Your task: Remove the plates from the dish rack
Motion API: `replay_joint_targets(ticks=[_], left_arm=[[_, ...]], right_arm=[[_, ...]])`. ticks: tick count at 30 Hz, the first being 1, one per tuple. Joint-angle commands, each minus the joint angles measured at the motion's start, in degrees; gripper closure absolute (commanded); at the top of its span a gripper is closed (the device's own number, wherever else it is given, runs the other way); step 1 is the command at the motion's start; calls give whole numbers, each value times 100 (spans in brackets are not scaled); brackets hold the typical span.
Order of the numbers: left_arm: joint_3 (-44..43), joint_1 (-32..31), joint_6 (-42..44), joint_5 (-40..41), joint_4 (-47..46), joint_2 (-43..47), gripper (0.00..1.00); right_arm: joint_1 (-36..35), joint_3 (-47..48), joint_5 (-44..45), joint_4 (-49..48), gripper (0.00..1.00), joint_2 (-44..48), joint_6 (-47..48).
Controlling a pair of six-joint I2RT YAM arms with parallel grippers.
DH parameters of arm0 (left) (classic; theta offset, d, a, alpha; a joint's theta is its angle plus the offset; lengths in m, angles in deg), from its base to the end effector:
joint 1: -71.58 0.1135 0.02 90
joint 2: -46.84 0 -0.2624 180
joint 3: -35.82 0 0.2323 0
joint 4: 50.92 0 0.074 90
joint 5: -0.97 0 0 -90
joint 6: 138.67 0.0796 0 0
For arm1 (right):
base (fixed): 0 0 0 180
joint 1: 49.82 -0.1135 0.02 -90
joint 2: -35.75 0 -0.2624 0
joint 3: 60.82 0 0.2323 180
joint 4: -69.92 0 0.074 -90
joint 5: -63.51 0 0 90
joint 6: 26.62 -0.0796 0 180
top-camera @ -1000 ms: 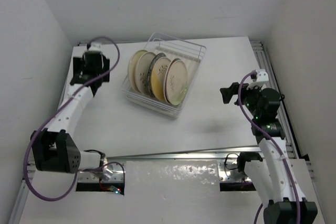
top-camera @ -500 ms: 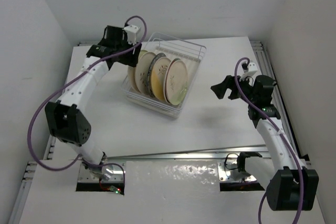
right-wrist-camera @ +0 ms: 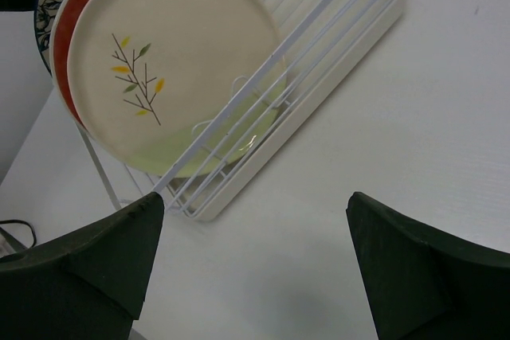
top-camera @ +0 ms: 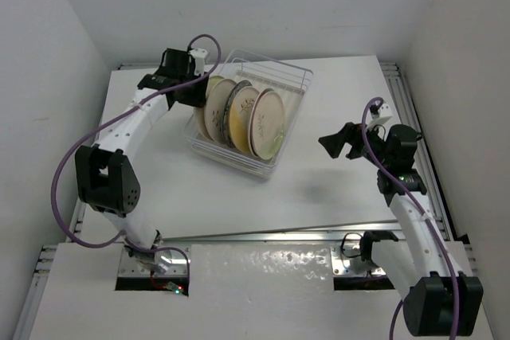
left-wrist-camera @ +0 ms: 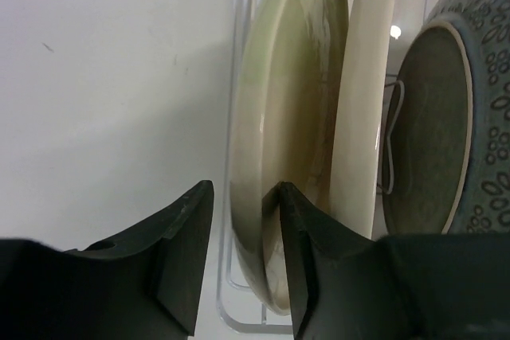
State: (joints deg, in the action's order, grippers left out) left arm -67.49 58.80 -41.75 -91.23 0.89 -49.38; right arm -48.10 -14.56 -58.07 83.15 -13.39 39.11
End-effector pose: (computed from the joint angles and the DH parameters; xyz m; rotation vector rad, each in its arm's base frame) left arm 0.3778 -0.0888 0.2950 0.4210 2.3146 -0.0953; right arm 0.2177 0.0352 0.2609 0.0325 1.8810 0.7809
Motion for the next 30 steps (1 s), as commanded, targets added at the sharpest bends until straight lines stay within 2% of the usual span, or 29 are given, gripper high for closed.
replay_joint_targets(ticks=[1, 4, 5, 7, 15, 23, 28, 30], left_arm=[[36, -23, -164, -193, -195, -45, 65], [-174, -23, -226, -369, -72, -142, 78], [-236, -32, -243, -413, -63, -142, 88], [-534, -23, -314, -404, 42, -125, 100], [-1623, -50, 55, 420, 183, 69, 100], [-2504, -67, 222, 992, -221, 78, 100], [-2671, -67, 371, 2080, -651, 16, 100], [-2706, -58, 459, 2284, -879, -1, 100]], right_arm=[[-22, -44, 37, -231, 5, 81, -86], [-22, -9, 46, -231, 5, 72, -78], [-22, 9, 46, -239, 5, 54, -69], [-22, 35, 46, -231, 5, 37, -60], [-22, 35, 37, -266, 5, 37, 10], [-22, 97, -24, -494, 5, -69, -51], [-22, 114, -60, -591, 6, -122, -51], [-22, 132, -68, -626, 6, -139, -77]])
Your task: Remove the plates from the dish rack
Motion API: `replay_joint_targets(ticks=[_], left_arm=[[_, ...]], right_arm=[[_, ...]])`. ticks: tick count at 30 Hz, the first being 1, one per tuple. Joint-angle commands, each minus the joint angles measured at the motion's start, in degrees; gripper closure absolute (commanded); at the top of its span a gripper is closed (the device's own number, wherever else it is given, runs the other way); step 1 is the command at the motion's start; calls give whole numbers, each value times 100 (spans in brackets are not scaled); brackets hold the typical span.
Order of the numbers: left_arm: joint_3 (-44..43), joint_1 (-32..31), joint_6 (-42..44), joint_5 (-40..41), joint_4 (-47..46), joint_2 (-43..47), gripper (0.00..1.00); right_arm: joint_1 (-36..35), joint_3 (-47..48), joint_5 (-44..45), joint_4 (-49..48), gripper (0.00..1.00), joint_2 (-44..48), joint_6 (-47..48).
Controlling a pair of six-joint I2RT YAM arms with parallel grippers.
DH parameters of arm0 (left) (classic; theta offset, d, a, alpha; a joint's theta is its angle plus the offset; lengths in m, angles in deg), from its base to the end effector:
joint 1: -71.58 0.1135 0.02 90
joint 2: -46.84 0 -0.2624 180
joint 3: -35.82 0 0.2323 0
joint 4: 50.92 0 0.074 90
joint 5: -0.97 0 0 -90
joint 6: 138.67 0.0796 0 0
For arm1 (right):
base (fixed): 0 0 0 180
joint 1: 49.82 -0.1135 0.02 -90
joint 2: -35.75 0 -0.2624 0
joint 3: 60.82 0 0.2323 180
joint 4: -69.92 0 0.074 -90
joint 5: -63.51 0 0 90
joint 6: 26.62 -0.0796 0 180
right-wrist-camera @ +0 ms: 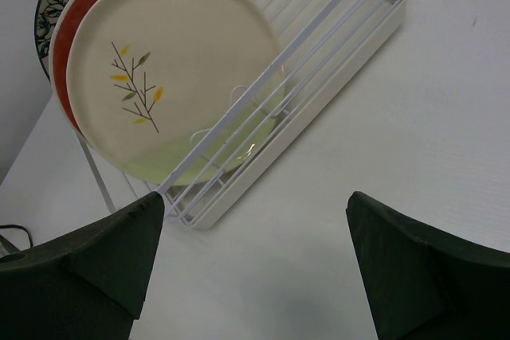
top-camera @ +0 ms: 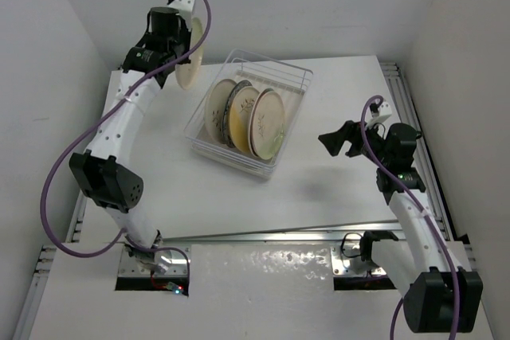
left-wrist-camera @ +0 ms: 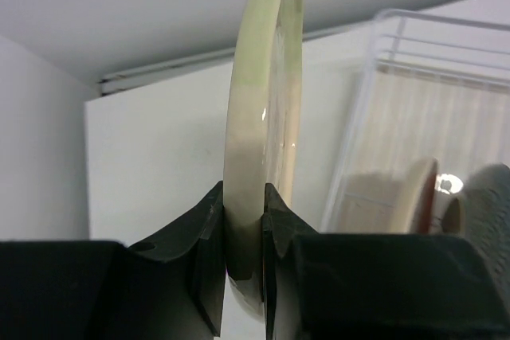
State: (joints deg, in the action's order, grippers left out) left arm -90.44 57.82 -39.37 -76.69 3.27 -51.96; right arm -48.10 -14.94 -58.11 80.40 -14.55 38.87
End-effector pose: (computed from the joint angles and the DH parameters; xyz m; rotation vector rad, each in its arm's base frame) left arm 0.3943 -0.0791 0.4117 0.2727 2.0115 0.1702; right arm 0.2222 0.0351 0.2610 0.0271 1.8618 0.7813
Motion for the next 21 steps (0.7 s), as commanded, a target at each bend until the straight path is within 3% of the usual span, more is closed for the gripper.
replay_joint_targets(ticks=[1, 3, 6, 13, 18, 21], left_arm=[[-429, 92, 230, 1006, -1206, 222, 100], [-473, 232, 187, 1016, -1425, 125, 100], [-491, 942, -41, 525, -1488, -191, 100], [-1044, 2333, -1192, -2020, -996, -1578, 100], [272, 3000, -2633, -3534, -2337, -1572, 100], [827, 3177, -3030, -3694, -2911, -1676, 100]], right_arm=[[-22, 186, -73, -359, 6, -58, -88], [-22, 222, -64, -377, 6, -111, -133], [-31, 440, -38, -281, 9, -278, -177], [-31, 802, -64, -87, 10, -498, -220], [-31, 732, -143, -315, 10, -454, -536], [-31, 688, -152, -421, 11, -454, -756]])
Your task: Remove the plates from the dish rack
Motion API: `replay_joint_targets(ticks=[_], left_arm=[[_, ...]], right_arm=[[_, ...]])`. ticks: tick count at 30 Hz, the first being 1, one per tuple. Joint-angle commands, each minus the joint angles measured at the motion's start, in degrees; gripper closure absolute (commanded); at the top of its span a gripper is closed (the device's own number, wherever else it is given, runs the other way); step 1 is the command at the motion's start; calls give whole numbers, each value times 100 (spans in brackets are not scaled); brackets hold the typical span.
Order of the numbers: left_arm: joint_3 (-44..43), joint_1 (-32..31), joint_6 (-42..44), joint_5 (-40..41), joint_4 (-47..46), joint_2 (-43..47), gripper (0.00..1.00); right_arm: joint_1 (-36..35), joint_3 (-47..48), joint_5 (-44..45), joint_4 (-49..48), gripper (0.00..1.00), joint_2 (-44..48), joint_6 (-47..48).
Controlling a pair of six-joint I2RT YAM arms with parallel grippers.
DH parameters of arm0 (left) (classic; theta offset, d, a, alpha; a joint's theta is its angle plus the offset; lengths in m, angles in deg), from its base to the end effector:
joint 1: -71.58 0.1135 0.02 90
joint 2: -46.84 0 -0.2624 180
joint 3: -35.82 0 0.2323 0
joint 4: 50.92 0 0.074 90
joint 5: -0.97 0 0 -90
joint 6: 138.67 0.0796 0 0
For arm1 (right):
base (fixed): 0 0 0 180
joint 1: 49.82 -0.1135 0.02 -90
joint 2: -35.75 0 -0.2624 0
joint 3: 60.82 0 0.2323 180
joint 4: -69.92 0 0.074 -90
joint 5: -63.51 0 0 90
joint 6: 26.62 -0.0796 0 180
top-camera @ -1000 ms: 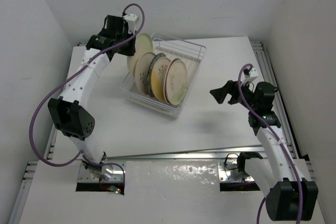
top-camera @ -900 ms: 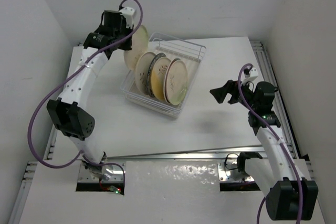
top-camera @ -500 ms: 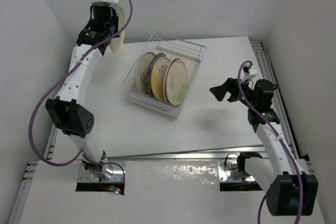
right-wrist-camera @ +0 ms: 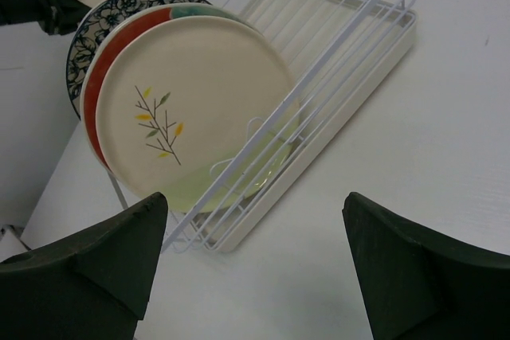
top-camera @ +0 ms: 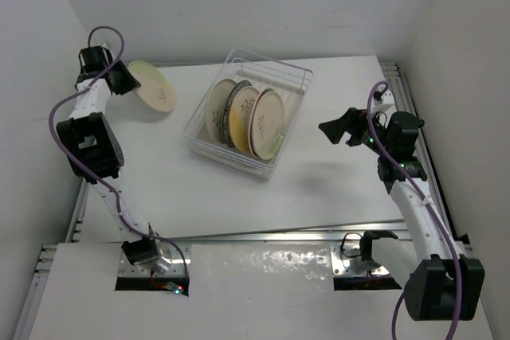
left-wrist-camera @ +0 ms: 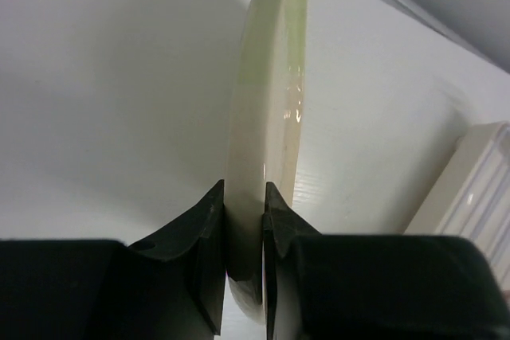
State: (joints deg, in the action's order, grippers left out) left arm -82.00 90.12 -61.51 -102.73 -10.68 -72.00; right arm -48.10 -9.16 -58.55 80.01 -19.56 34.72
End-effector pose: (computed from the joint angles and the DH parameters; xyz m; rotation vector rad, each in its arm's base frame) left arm 0.4730 0.1388 0.2394 -0.4955 2.2213 -0.2215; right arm 0.2411 0.0350 0.2809 0.0802 1.8512 0.8355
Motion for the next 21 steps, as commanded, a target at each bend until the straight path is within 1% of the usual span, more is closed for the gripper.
replay_joint_targets(ticks=[1, 5, 7, 8, 10, 11, 13, 15, 19, 21], left_arm=[[28, -27, -921, -1118, -1595, 275, 100], [282, 149, -1386, -1258, -1955, 64, 100], [449, 272, -1545, -1276, -2009, -59, 97], [519, 342, -1659, -1302, -2035, -103, 92], [773, 413, -1791, -1460, -2079, -226, 85], [879, 509, -1975, -1487, -2149, -270, 80], [1196, 615, -2230, -1487, -2324, -349, 77], [1389, 747, -2232, -1417, -2387, -428, 76], [1373, 835, -1776, -1031, -2107, -552, 75], [1373, 826, -1696, -872, -2053, -613, 70]], right_arm=[[-31, 111, -73, -408, 11, 47, -385], [-57, 128, 67, -382, 12, 47, -543], [-92, 163, 138, -364, 13, 38, -561], [-110, 181, 199, -329, 13, 29, -561], [-128, 277, 243, -303, 13, -15, -561], [-128, 356, 287, -259, 13, -32, -552], [-338, 444, 322, -215, 13, -111, -518], [-452, 593, 375, -118, 13, -164, -439], [-663, 866, 516, 119, 13, -313, -280], [-778, 954, 568, 163, 13, -375, -236]])
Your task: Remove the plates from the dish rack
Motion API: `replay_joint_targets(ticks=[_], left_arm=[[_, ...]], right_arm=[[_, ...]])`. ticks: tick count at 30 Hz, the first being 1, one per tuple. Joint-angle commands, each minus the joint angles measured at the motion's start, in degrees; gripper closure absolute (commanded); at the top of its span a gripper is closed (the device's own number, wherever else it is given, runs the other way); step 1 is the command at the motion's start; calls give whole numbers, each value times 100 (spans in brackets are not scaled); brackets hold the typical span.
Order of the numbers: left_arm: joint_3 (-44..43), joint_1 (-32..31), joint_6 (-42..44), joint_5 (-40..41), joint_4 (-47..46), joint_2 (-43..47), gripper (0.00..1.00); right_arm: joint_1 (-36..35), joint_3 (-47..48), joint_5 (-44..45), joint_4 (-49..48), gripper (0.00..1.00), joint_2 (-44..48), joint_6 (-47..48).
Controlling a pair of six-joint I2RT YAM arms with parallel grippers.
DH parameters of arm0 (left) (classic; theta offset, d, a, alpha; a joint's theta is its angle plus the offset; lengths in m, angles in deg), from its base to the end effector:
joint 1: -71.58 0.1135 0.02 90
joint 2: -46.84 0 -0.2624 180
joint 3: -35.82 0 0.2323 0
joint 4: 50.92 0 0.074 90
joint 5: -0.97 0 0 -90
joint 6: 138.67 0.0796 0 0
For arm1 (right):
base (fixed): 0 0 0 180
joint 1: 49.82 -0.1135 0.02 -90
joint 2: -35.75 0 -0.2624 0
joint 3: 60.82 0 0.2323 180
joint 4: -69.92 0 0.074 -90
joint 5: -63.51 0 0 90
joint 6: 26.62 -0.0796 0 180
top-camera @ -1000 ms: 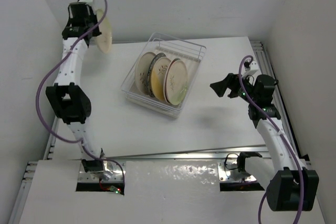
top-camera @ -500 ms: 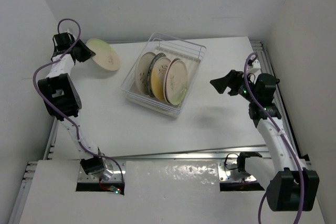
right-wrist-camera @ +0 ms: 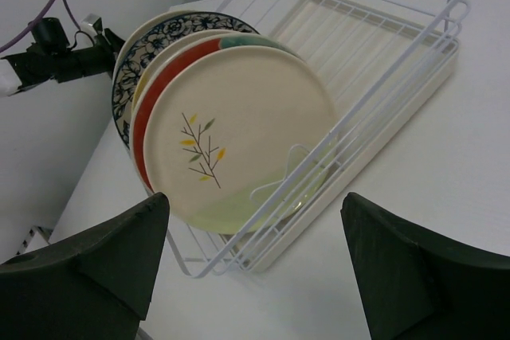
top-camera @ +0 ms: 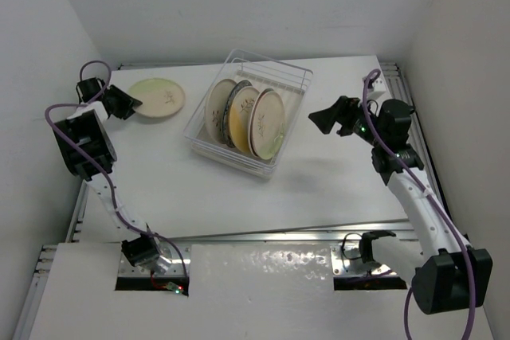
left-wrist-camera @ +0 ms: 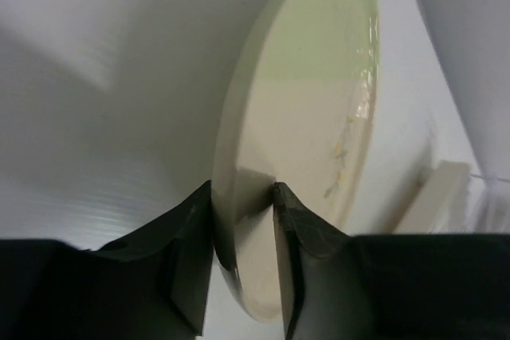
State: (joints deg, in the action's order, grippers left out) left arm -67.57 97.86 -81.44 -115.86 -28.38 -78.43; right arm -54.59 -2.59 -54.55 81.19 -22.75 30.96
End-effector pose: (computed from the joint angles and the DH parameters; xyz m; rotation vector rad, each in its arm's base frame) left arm 0.4559 0.1850 0.1397 -0.9359 2.1216 -0.6043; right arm 0.2525 0.0586 0.3073 0.0735 1.8361 0.8952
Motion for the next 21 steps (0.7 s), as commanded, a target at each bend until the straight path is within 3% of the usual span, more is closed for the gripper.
replay_joint_targets(ticks=[1, 13, 17, 21], left_arm=[[-70, 61, 333, 477, -248, 21, 66], [-614, 35, 596, 1610, 754, -24, 32], [-869, -70, 948, 1716, 913, 458, 29], [-957, -412, 2112, 1331, 720, 1232, 27]], right_arm=[[-155, 314, 186, 63, 13, -65, 149], [-313, 384, 450, 353, 12, 23, 298], [-314, 376, 722, 677, 12, 84, 526], [-322, 323, 784, 810, 12, 84, 676]])
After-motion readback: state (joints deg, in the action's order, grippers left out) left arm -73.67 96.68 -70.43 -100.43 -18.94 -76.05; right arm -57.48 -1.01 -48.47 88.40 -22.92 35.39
